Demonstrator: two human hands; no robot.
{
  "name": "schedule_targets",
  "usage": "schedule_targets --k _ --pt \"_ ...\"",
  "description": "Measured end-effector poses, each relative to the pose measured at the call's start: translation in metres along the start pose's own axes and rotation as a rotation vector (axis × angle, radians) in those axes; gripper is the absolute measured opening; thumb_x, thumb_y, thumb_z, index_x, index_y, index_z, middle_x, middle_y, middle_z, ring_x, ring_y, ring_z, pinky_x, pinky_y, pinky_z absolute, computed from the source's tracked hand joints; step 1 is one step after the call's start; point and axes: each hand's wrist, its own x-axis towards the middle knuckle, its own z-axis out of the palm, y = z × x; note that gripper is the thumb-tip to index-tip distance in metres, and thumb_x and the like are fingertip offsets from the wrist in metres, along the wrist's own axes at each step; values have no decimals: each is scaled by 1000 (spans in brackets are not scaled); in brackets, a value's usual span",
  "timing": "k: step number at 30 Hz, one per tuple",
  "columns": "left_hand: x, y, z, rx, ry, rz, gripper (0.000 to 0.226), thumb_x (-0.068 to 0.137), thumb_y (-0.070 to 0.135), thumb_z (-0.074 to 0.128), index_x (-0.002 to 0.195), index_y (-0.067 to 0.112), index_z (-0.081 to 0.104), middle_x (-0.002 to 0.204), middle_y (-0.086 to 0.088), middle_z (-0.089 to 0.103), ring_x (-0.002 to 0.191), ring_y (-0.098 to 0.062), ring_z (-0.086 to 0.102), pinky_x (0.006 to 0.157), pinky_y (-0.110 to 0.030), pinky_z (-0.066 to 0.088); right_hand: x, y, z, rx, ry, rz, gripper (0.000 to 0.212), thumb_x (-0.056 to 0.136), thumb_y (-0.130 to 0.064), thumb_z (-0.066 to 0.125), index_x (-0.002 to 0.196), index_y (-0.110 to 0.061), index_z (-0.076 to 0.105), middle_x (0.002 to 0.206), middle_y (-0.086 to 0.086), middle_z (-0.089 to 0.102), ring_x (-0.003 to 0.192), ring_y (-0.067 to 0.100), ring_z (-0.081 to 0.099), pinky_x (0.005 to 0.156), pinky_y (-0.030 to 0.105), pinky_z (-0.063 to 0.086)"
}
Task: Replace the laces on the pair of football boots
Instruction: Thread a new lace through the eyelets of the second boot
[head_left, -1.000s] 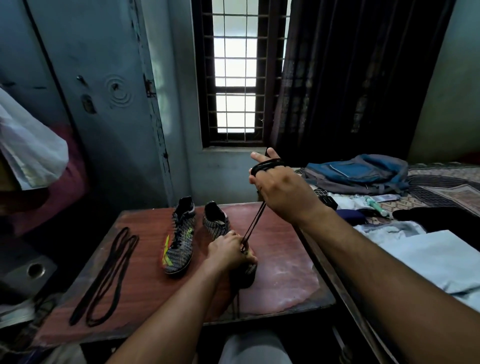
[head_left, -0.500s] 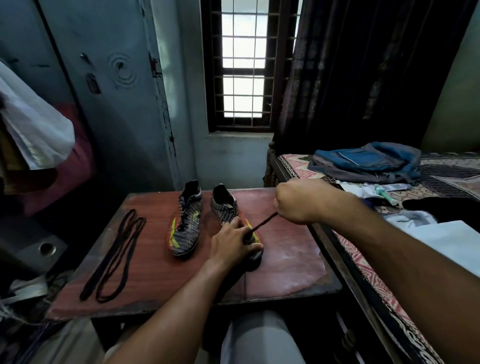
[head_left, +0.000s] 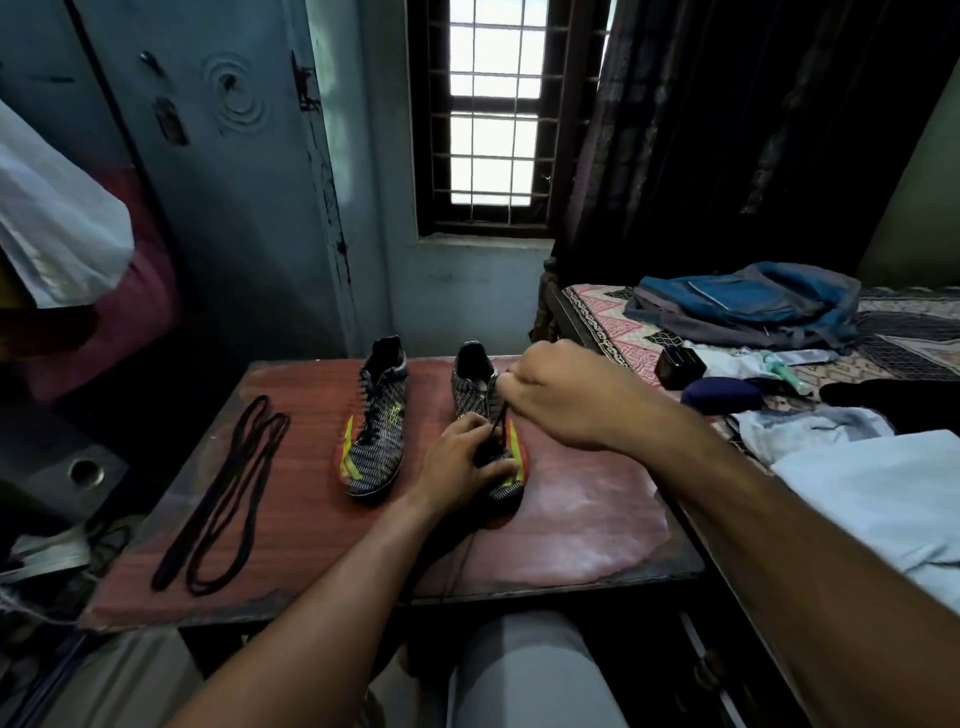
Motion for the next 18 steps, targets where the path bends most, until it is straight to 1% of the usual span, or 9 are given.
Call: schedule_targets --k 1,3,6,8,11,14,16,17,18 --pt "-5 -4 -1 -52 32 8 32 91 34 77 110 8 73 114 -1 64 102 -11 59 92 -20 47 4 13 2 13 38 -10 47 100 -31 46 57 -15 39 62 2 42 69 31 48 63 34 34" --pt "-15 -10 0 -103 139 26 20 99 22 66 110 8 73 113 1 66 100 -5 60 91 -22 48 9 46 8 24 99 -17 50 102 -28 47 55 -16 36 58 0 39 64 28 46 64 35 34" --pt "-20 -12 3 -96 196 11 21 102 25 55 107 10 69 108 4 65 95 -10 61 86 -32 50 13 95 32 -59 144 27 52 104 -27 49 55 -19 35 55 -4 38 58 23 42 63 35 32" --pt "-17 -11 -2 -110 188 15 18 101 22 52 104 10 65 103 1 62 92 -14 59 85 -36 49 13 119 57 -71 135 96 51 104 -33 51 57 -18 40 58 -2 43 57 23 45 62 35 34" --pt "-20 -13 -5 -164 176 38 14 99 17 54 103 10 65 104 0 62 95 -15 60 87 -37 50 13 142 97 -16 61 212 49 100 -48 58 63 -17 50 62 0 52 63 24 54 60 37 39" --pt "-22 -15 -5 -213 177 49 13 98 17 55 103 12 65 106 2 63 99 -14 63 89 -41 52 16 152 121 187 -12 298 43 97 -52 62 75 -15 66 69 -2 67 69 17 65 68 36 49" --pt "-22 -16 -6 -247 180 38 13 98 21 54 103 16 65 107 4 64 101 -13 63 89 -42 53 22 147 127 466 -26 328 36 99 -46 59 86 -15 73 80 1 76 79 17 73 83 38 57" --pt "-22 -17 -7 -266 182 19 13 98 24 54 102 18 64 107 5 65 101 -13 64 89 -42 54 25 144 127 633 -25 354 36 98 -43 54 95 -14 74 87 4 79 85 20 75 90 41 58" --pt "-22 -17 -8 -290 186 -6 13 98 26 54 102 19 64 106 7 66 101 -12 64 89 -41 55 29 141 126 781 -12 395 39 96 -40 49 103 -11 74 90 7 79 89 25 76 93 44 58"
